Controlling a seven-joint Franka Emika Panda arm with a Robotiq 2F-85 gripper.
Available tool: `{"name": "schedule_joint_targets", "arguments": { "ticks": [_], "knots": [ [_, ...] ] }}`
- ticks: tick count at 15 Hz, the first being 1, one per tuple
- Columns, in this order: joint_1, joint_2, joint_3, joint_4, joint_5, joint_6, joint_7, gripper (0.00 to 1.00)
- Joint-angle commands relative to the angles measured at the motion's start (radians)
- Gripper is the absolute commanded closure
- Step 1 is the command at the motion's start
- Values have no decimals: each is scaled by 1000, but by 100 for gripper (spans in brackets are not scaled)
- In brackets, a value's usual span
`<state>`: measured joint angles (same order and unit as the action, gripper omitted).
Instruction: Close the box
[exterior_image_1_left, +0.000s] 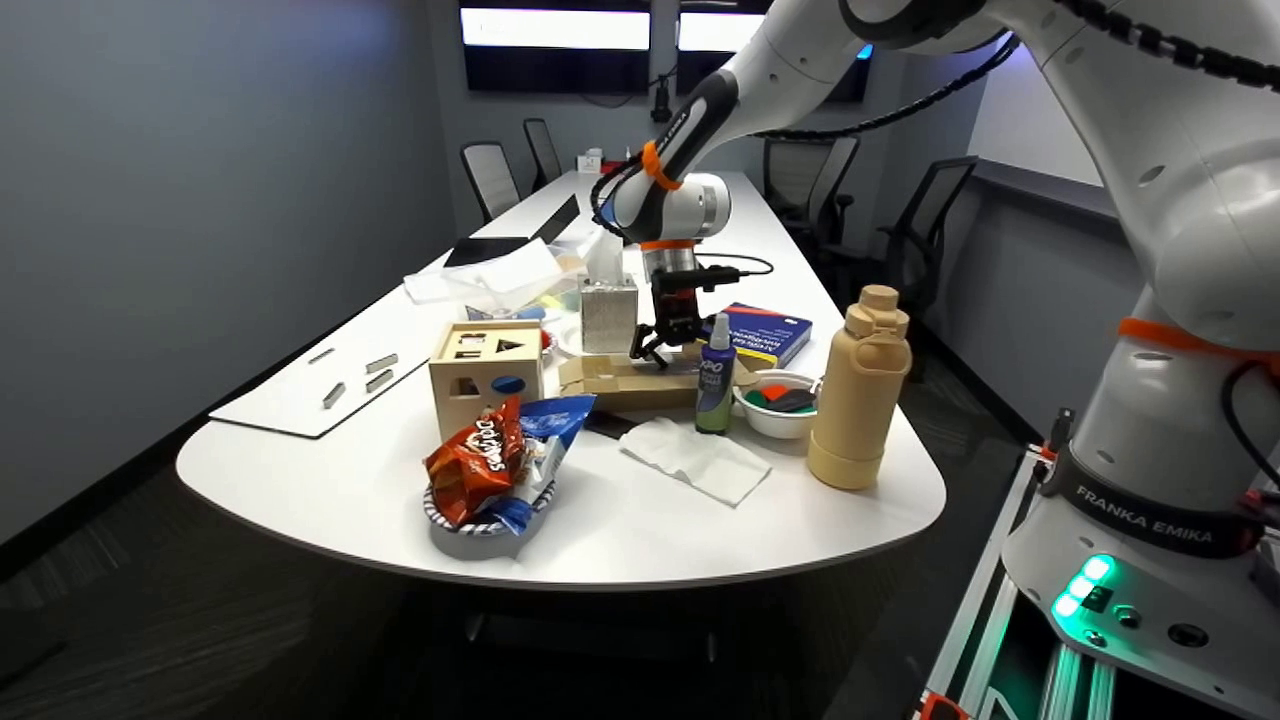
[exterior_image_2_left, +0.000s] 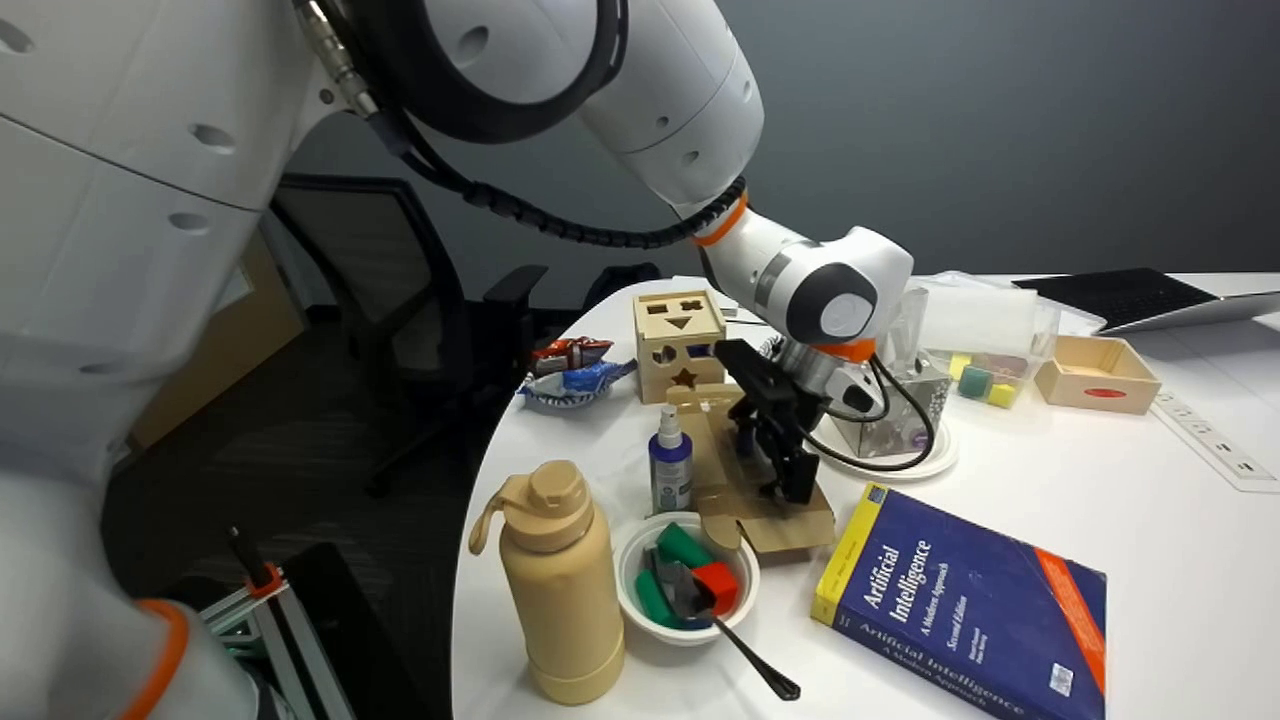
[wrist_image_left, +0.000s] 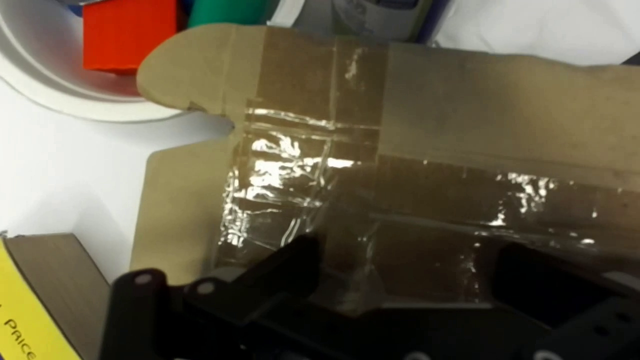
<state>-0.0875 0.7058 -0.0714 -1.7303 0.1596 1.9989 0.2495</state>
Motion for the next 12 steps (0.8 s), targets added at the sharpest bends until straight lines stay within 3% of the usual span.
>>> {"name": "schedule_joint_targets", "arguments": {
  "ticks": [1,6,12],
  "knots": [
    [-17,113,-10,-9,12,92,-37,0],
    [-13,98,-7,0,20,96,-46,0],
    [-1,-25,-5,-18,22,36,-25,0]
  ]
}}
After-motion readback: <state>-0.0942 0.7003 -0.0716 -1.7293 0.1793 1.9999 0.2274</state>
